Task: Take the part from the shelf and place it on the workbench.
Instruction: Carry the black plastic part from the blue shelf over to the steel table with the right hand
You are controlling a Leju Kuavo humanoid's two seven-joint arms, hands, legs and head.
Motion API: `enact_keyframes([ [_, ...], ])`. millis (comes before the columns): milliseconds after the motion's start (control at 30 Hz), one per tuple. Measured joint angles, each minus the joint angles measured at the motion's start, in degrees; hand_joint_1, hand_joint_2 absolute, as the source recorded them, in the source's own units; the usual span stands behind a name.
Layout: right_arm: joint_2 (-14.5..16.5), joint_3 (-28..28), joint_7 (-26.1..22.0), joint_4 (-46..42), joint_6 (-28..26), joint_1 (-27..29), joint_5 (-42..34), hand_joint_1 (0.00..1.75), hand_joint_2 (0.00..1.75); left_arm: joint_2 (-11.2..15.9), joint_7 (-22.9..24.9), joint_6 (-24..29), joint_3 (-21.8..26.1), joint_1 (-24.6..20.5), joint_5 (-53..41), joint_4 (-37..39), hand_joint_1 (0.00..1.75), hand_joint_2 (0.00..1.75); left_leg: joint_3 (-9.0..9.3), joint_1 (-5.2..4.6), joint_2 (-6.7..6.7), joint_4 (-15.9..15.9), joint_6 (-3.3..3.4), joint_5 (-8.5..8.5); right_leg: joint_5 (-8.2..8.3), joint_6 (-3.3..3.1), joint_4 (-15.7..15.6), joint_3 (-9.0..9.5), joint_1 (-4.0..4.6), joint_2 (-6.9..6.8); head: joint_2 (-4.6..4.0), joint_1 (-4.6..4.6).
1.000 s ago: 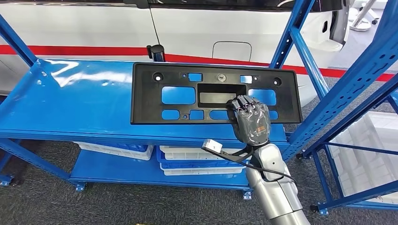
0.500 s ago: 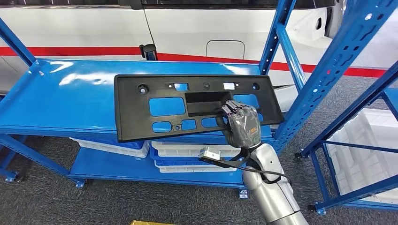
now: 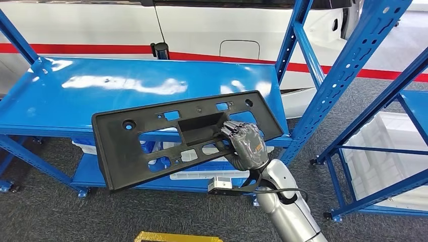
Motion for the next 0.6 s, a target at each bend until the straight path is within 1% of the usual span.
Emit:
enact_keyframes([
  [33, -0.2, 0.5, -1.0, -0.3, 2.0, 0.0, -1.6, 1.75, 1.75, 0.0, 0.0, 0.0, 0.0, 0.0, 0.0, 0.0, 0.00, 1.75, -0.49, 0.05, 0.24, -0.1, 0.34, 0.49, -2.18, -0.32, 3.0, -1.21, -0.06, -0.06, 0.00, 0.04],
  [67, -0.4, 1.3, -1.9, -0.6, 3.7, 0.0, -2.9, 1.75, 1.75, 0.0, 0.0, 0.1, 0.0, 0.0, 0.1, 0.0, 0.00, 1.75, -1.09, 0.00, 0.40, -0.1, 0.53, 0.91, -4.45, -0.55, 6.9, -2.56, -0.07, -0.08, 0.00, 0.08],
  [100, -0.6, 2.3, -2.5, -1.1, 5.2, 0.0, -3.9, 1.75, 1.75, 0.0, 0.0, 0.1, 0.0, 0.0, 0.2, 0.0, 0.00, 1.75, -1.69, -0.04, 0.61, -0.1, 0.59, 1.32, -6.22, -0.55, 10.6, -3.68, -0.11, -0.09, 0.01, 0.07],
  [133, -0.8, 3.4, -2.9, -1.6, 6.2, 0.1, -4.5, 1.75, 1.75, 0.0, 0.0, 0.2, 0.0, 0.0, 0.3, 0.0, 0.00, 1.75, -2.24, -0.06, 0.79, -0.1, 0.54, 1.71, -7.00, -0.26, 13.1, -4.11, -0.12, -0.10, 0.00, 0.07],
  [167, -0.9, 4.5, -3.1, -2.1, 6.8, 0.1, -4.9, 1.75, 1.75, 0.0, 0.0, 0.3, 0.0, 0.0, 0.4, 0.0, 0.00, 1.75, -2.74, -0.07, 0.92, 0.0, 0.45, 2.08, -6.80, 0.24, 13.6, -3.56, -0.15, -0.13, 0.01, 0.09],
  [200, -1.0, 5.6, -3.2, -2.7, 7.1, 0.1, -5.0, 1.75, 1.75, 0.0, 0.0, 0.3, 0.0, 0.0, 0.6, 0.0, 0.00, 1.75, -3.15, -0.05, 1.01, 0.0, 0.31, 2.41, -5.69, 0.84, 11.5, -1.73, -0.20, -0.19, 0.01, 0.10],
  [233, -1.1, 6.5, -3.2, -3.3, 7.2, 0.1, -5.1, 1.75, 1.75, -0.1, 0.0, 0.4, 0.0, 0.0, 0.6, 0.0, 0.00, 1.75, -3.48, -0.03, 1.05, 0.1, 0.12, 2.70, -4.31, 1.32, 7.6, 1.03, -0.28, -0.32, 0.01, 0.13],
  [267, -1.2, 7.3, -3.2, -4.0, 7.2, 0.0, -5.1, 1.75, 1.75, -0.1, 0.0, 0.6, 0.0, 0.0, 0.7, 0.0, 0.00, 1.75, -3.80, -0.10, 1.05, 0.2, -0.13, 2.95, -3.39, 1.50, 3.0, 4.09, -0.28, -0.48, 0.01, 0.16],
  [300, -1.3, 8.0, -3.2, -4.6, 7.2, -0.1, -5.1, 1.75, 1.75, -0.2, 0.0, 0.7, 0.0, 0.0, 0.8, 0.0, 0.00, 1.75, -4.07, -0.18, 1.05, 0.4, -0.46, 3.22, -2.87, 1.44, -0.9, 6.61, -0.21, -0.59, 0.01, 0.14],
  [333, -1.4, 8.5, -3.2, -5.3, 7.1, -0.2, -5.2, 1.75, 1.75, -0.2, 0.0, 0.8, 0.0, -0.1, 0.9, 0.0, 0.00, 1.75, -4.25, -0.26, 1.05, 0.5, -0.82, 3.50, -2.83, 1.18, -3.3, 7.96, -0.10, -0.66, 0.01, 0.13],
  [367, -1.5, 9.0, -3.2, -5.9, 7.1, -0.3, -5.3, 1.75, 1.75, -0.2, 0.0, 0.9, 0.0, -0.1, 1.1, 0.0, 0.00, 1.75, -4.39, -0.30, 1.05, 0.6, -1.20, 3.79, -2.99, 0.85, -4.3, 8.33, 0.03, -0.65, 0.01, 0.11],
  [400, -1.7, 9.4, -3.4, -6.5, 7.0, -0.2, -5.4, 1.75, 1.75, -0.2, 0.0, 1.0, 0.1, 0.0, 1.2, 0.0, 0.00, 1.75, -4.42, -0.22, 1.05, 0.5, -1.62, 4.13, -2.85, 0.52, -4.3, 8.06, 0.15, -0.59, 0.01, 0.08],
  [433, -1.9, 9.8, -3.6, -7.1, 6.9, -0.2, -5.7, 1.75, 1.75, -0.2, 0.0, 1.1, 0.1, 0.0, 1.3, 0.0, 0.00, 1.75, -4.55, -0.07, 1.02, 0.5, -2.00, 4.28, -2.52, -0.04, -4.4, 7.69, 0.01, -0.61, 0.01, 0.10],
  [467, -2.0, 10.1, -3.8, -7.8, 6.8, -0.1, -6.0, 1.75, 1.75, -0.2, 0.0, 1.2, 0.1, 0.0, 1.5, 0.0, 0.00, 1.75, -4.85, 0.08, 0.92, 0.9, -2.35, 3.67, -2.10, -0.74, -4.5, 7.45, -0.10, -0.63, 0.01, 0.09],
  [500, -2.2, 10.3, -4.1, -8.5, 6.5, 0.0, -6.4, 1.75, 1.75, -0.2, 0.0, 1.3, 0.1, 0.0, 1.6, 0.0, 0.00, 1.75, -5.40, 0.20, 0.80, 2.1, -2.65, 2.16, -1.58, -1.52, -4.7, 7.13, -0.20, -0.67, 0.01, 0.03],
  [533, -2.3, 10.5, -4.4, -9.3, 6.2, 0.1, -6.8, 1.75, 1.75, -0.2, -0.1, 1.3, 0.1, 0.1, 1.7, 0.1, 0.00, 1.75, -6.27, 0.30, 0.69, 4.4, -2.91, -0.20, -1.00, -2.22, -4.8, 6.69, -0.32, -0.71, 0.01, -0.04],
  [567, -2.4, 10.7, -4.6, -10.0, 5.8, 0.4, -7.3, 1.75, 1.75, -0.2, -0.1, 1.4, 0.1, 0.1, 1.7, 0.1, 0.00, 1.75, -7.37, 0.31, 0.60, 7.9, -3.13, -3.09, -0.51, -2.61, -4.7, 6.13, -0.20, -0.73, 0.01, -0.13],
  [600, -2.6, 10.7, -4.8, -10.8, 5.4, 0.7, -7.6, 1.75, 1.75, -0.2, -0.1, 1.4, 0.1, 0.1, 1.8, 0.1, 0.00, 1.75, -8.43, 0.34, 0.58, 11.8, -3.33, -5.49, -0.04, -2.82, -4.6, 5.48, -0.09, -0.74, 0.01, -0.18],
])
